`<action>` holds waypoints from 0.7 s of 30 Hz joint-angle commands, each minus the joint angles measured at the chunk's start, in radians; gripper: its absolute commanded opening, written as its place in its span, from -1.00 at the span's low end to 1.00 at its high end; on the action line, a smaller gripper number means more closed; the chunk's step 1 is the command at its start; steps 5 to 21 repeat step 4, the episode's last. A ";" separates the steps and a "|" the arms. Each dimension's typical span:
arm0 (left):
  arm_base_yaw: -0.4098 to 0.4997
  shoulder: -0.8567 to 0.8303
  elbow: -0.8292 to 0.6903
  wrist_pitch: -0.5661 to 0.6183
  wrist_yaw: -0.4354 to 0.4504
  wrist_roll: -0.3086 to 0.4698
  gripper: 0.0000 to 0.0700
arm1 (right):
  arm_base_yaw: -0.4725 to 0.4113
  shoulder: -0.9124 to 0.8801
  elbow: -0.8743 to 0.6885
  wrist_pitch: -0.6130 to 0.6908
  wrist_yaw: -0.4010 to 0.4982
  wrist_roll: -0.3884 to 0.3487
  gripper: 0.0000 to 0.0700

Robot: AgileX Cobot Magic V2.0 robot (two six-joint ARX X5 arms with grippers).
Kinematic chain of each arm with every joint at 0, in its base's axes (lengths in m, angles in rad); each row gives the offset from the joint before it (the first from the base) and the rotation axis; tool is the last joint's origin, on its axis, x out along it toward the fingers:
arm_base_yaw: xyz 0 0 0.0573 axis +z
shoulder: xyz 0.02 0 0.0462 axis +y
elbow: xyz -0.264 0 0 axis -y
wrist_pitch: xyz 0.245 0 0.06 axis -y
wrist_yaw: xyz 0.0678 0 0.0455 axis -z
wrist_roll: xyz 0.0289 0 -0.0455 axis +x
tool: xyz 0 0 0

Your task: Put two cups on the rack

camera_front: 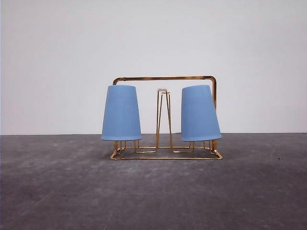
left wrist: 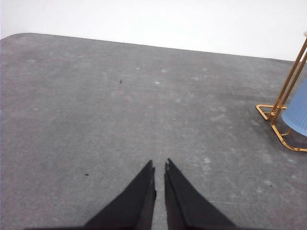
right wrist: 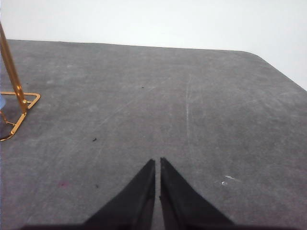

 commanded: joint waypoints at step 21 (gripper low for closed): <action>0.002 -0.001 -0.014 -0.006 -0.001 -0.002 -0.95 | -0.003 -0.001 -0.004 0.011 0.003 -0.003 -0.95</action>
